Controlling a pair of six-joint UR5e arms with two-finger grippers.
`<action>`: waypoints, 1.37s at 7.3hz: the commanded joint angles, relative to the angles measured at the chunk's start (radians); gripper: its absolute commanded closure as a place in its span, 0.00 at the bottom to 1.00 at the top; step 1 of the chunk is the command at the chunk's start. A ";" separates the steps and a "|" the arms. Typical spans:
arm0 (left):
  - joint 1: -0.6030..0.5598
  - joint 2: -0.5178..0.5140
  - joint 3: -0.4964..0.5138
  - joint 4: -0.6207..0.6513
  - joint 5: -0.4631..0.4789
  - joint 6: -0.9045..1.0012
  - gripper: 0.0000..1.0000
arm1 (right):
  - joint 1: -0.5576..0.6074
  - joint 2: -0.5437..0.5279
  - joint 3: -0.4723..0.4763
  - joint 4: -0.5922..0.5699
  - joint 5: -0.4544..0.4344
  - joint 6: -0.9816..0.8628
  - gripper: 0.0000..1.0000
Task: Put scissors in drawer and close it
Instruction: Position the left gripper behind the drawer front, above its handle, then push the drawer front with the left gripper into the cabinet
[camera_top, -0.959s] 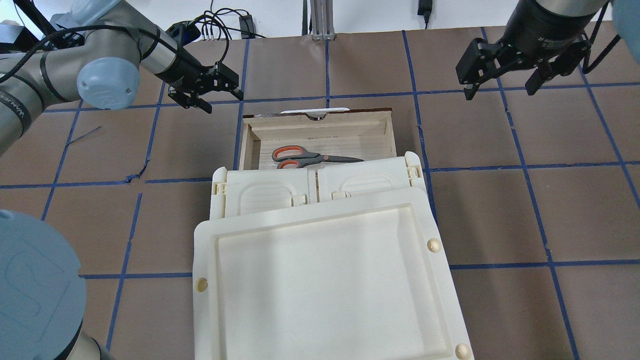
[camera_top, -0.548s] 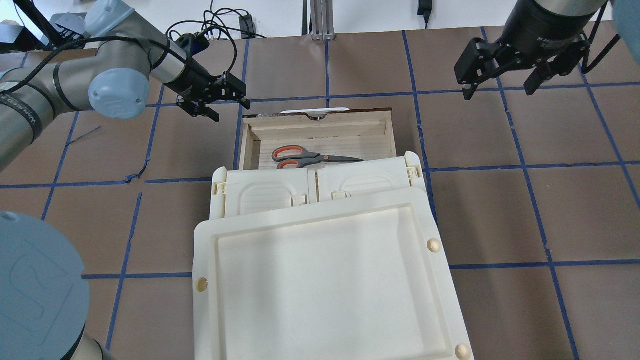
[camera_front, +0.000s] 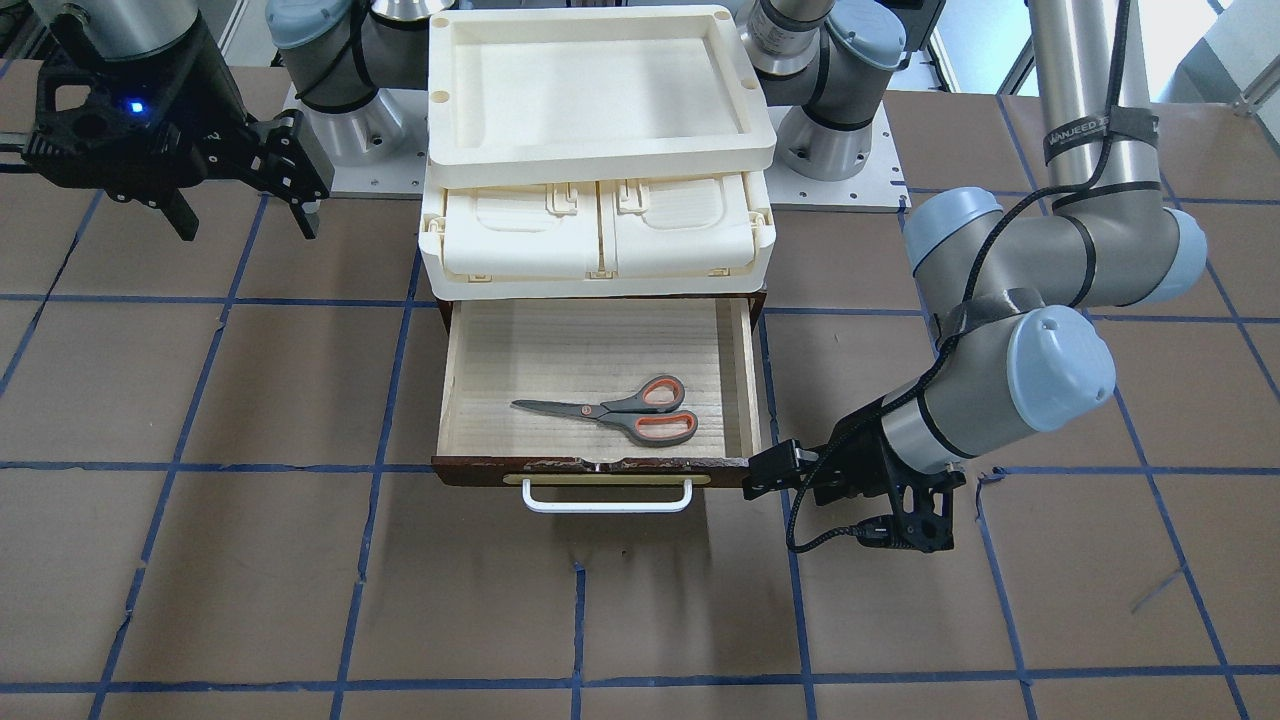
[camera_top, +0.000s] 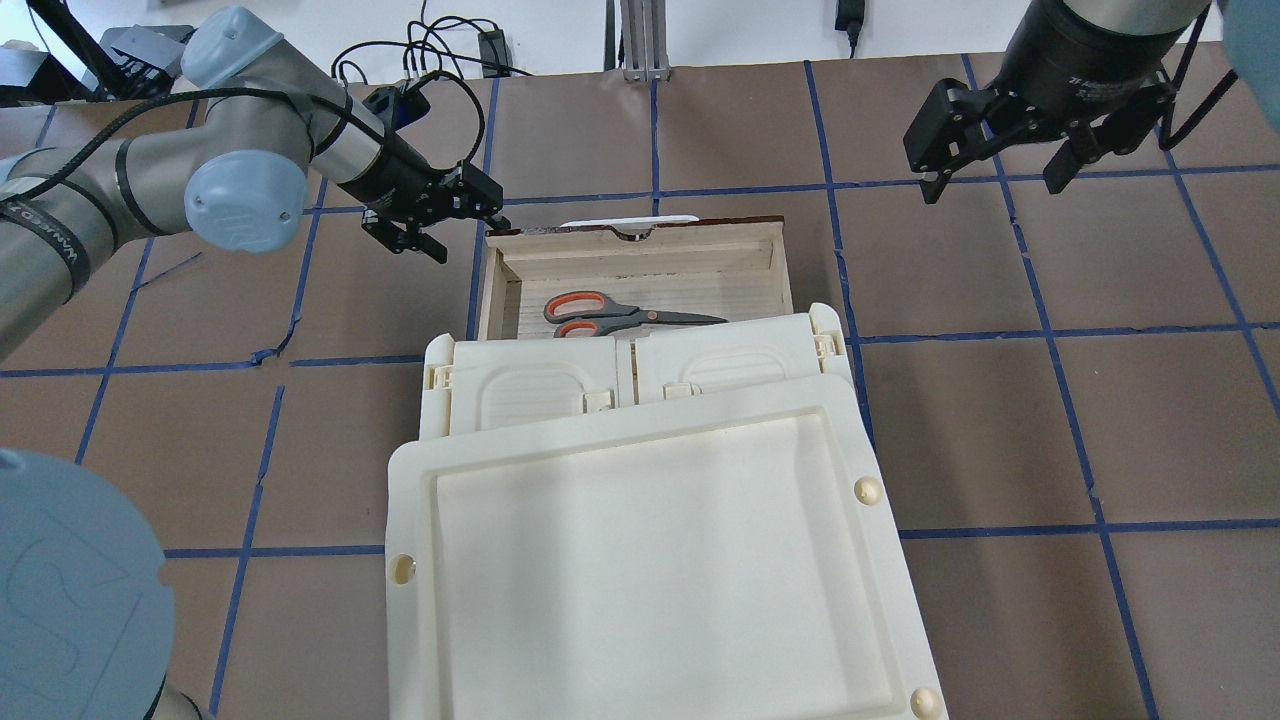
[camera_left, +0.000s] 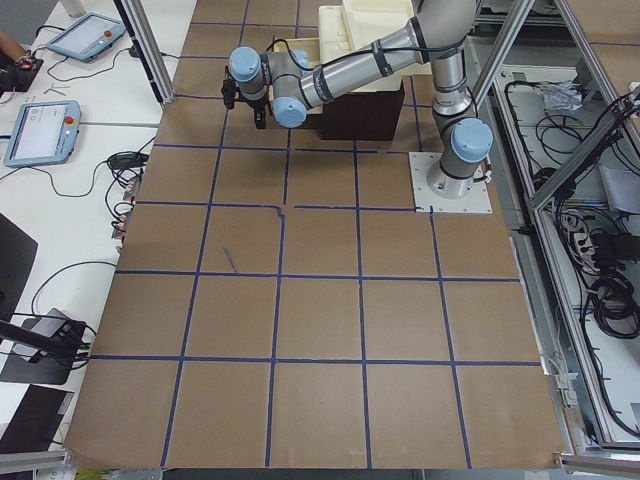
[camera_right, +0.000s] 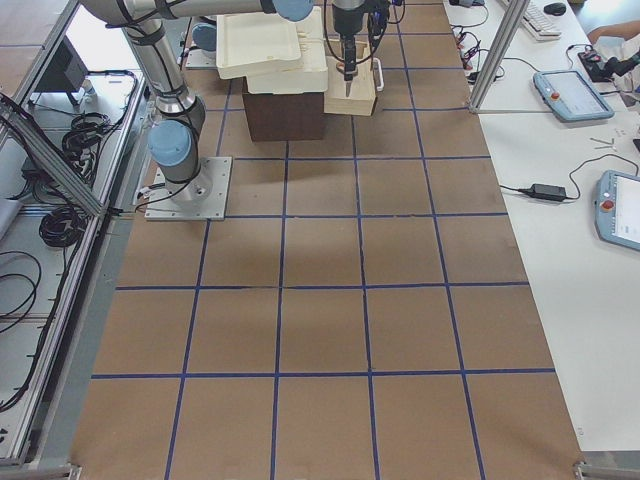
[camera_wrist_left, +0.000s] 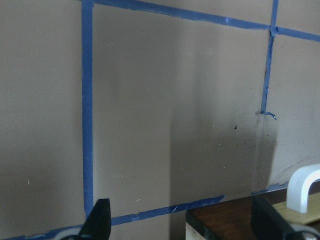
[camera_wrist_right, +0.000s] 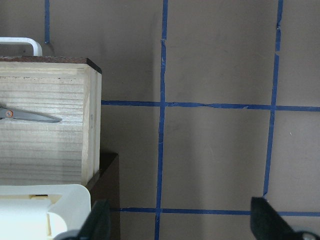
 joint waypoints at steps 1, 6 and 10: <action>-0.007 0.013 -0.002 -0.066 0.001 -0.018 0.00 | 0.000 0.001 0.002 0.000 0.002 0.000 0.00; -0.007 0.073 -0.002 -0.264 0.012 -0.017 0.00 | 0.000 0.001 0.000 0.004 0.000 0.000 0.00; -0.007 0.093 -0.015 -0.369 0.019 -0.014 0.00 | 0.000 0.001 0.002 0.003 0.000 0.000 0.00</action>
